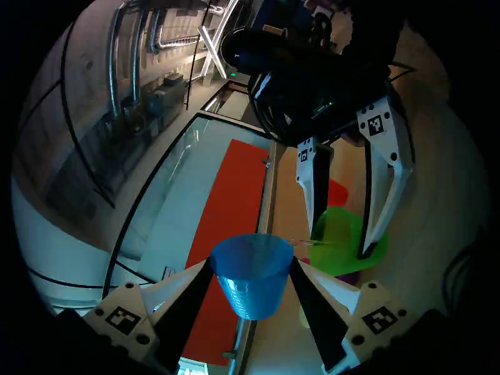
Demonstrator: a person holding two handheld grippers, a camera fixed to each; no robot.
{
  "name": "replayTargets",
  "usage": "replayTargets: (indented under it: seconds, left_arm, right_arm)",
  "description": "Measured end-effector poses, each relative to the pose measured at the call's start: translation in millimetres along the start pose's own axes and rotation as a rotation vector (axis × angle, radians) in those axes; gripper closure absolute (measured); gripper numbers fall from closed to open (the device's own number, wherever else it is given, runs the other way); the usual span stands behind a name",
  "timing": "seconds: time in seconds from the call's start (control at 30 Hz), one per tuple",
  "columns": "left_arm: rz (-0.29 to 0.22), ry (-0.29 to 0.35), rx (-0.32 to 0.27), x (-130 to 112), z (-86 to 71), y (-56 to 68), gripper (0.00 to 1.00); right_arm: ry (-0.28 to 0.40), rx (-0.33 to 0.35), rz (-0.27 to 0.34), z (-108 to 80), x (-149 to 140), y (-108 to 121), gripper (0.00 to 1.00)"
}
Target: Pour water
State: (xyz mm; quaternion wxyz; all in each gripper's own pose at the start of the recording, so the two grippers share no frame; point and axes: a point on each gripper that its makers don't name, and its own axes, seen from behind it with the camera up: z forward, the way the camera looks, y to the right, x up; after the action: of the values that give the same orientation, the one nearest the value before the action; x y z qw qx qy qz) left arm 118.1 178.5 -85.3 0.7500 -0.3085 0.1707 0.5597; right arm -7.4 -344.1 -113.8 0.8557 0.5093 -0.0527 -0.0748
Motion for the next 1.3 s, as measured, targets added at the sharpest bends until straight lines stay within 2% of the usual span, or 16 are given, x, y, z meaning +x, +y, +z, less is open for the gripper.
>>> replayTargets:
  seconds: [1.3]
  left_arm:
    - [0.098,0.007,0.011,3.9,1.3,-3.3,0.13]
  right_arm:
    - [-0.001,-0.001,-0.002,-0.7,-1.9,0.6,0.06]
